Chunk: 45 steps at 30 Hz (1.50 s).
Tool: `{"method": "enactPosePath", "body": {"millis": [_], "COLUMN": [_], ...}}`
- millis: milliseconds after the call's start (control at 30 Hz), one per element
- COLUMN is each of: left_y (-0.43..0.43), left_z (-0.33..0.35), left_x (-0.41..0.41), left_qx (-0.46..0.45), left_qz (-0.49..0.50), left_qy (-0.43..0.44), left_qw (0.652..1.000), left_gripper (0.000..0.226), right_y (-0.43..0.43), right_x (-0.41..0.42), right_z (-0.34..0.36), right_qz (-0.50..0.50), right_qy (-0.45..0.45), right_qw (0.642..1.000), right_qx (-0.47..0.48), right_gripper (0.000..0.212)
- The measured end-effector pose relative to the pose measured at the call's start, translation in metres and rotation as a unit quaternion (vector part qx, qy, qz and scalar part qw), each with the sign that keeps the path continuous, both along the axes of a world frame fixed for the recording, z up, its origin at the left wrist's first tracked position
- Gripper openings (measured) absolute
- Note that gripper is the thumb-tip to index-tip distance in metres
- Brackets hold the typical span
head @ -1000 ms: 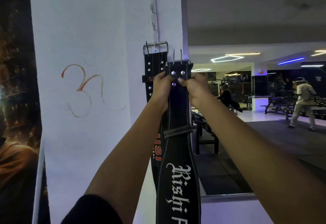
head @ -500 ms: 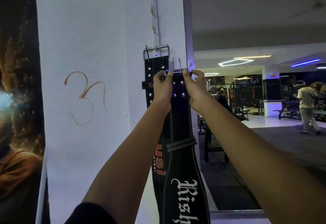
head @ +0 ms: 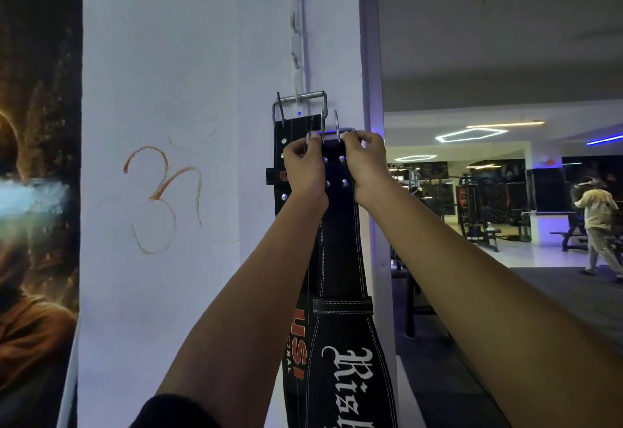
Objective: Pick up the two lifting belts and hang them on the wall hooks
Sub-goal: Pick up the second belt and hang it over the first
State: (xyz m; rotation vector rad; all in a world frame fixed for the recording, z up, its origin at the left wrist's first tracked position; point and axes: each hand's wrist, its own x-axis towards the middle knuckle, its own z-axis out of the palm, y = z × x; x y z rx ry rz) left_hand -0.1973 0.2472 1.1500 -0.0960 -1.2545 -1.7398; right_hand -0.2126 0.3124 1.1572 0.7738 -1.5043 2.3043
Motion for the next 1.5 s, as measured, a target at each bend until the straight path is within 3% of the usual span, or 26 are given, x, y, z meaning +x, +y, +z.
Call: {"method": "enactPosePath", "body": {"millis": [67,233,467,633,767,967,1100,1233,1433,1500], "left_y": [-0.003,-0.019,-0.066,-0.090,-0.107,-0.123,-0.126,-0.129,-0.126,-0.124], "left_z": [0.006,0.028,0.088,0.144,0.169,0.190,0.192,0.192,0.173,0.162], "left_x": [-0.008,-0.026,-0.041,-0.050,-0.064,-0.081,-0.083,-0.074,-0.060,-0.057], "left_qx": [0.006,-0.013,-0.062,-0.092,-0.091,-0.073,-0.080,-0.072,-0.095,-0.105], "left_qz": [0.006,0.043,0.035,0.034,0.022,0.026,0.017,-0.020,-0.061,-0.049], "left_qy": [0.029,0.063,0.101,0.128,0.118,0.091,0.084,0.048,0.037,0.050], "left_qw": [1.000,0.997,0.992,0.987,0.989,0.993,0.993,0.996,0.993,0.992], "left_gripper": [0.010,0.023,0.020,0.016,0.018,0.040,0.033,0.008,0.026,0.020], "right_y": [-0.006,-0.026,-0.062,-0.081,-0.090,-0.098,-0.098,-0.094,-0.095,-0.096], "right_x": [-0.008,-0.028,-0.054,-0.064,-0.076,-0.094,-0.097,-0.089,-0.077,-0.073], "right_z": [0.005,0.024,0.089,0.145,0.170,0.187,0.189,0.184,0.166,0.159], "right_qz": [0.007,-0.029,-0.066,-0.119,-0.117,-0.123,-0.120,-0.119,-0.114,-0.117], "right_qy": [0.014,0.069,0.134,0.172,0.156,0.137,0.112,0.083,0.055,0.052], "right_qw": [1.000,0.996,0.986,0.973,0.978,0.980,0.983,0.988,0.988,0.987], "right_qx": [-0.014,-0.056,-0.072,-0.094,-0.076,-0.073,-0.081,-0.054,-0.087,-0.094], "right_gripper": [0.014,0.019,0.019,0.040,0.028,0.037,0.020,0.006,0.013,0.013]}}
